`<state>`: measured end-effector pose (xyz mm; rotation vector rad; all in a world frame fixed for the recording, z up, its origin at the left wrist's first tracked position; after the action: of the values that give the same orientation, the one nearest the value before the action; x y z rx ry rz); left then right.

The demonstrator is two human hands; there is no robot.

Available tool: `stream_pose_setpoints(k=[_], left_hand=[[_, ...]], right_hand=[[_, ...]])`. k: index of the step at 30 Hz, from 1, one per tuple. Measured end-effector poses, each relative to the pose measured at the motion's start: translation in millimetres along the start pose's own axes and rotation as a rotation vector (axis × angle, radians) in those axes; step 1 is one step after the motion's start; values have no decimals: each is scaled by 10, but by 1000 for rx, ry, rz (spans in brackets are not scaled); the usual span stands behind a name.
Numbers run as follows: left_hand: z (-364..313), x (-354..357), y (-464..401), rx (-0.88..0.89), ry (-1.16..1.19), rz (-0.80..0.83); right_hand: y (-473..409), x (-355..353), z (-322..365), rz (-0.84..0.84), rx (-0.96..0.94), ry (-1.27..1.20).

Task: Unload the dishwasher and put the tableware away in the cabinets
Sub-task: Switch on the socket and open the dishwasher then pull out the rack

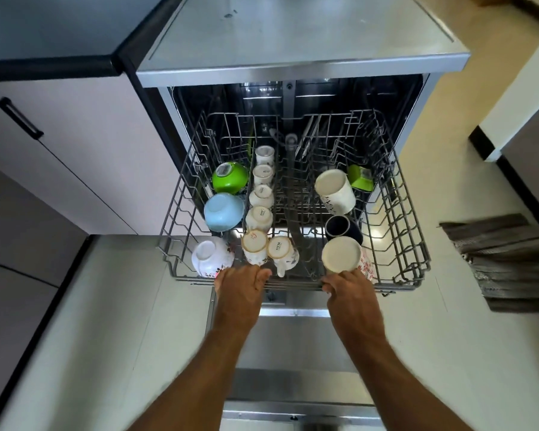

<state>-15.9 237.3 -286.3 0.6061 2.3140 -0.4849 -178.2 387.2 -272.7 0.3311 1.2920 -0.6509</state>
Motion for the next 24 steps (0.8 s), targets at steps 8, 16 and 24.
stream_pose_setpoints(k=[8,16,24], left_hand=[[53,-17,351,-15,-60,-7],[43,-54,577,-24,-63,24],[-21,-63,835,-60,-52,47]], right_hand=[[387,-38,19,1,-20,61],[607,-109,48,-20,-11,60],[833,-88,-1,21,1,65]])
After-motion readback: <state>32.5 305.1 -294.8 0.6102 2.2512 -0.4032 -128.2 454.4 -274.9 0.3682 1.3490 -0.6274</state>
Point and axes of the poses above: each hand's wrist, its own y-axis away from the middle knuckle, its own x-axis out of the palm, z = x × y, the point moved 10 cm from there along -y, towards the middle knuckle, and after that the axes turned 12 degrees about y, right-handed, at the moved point
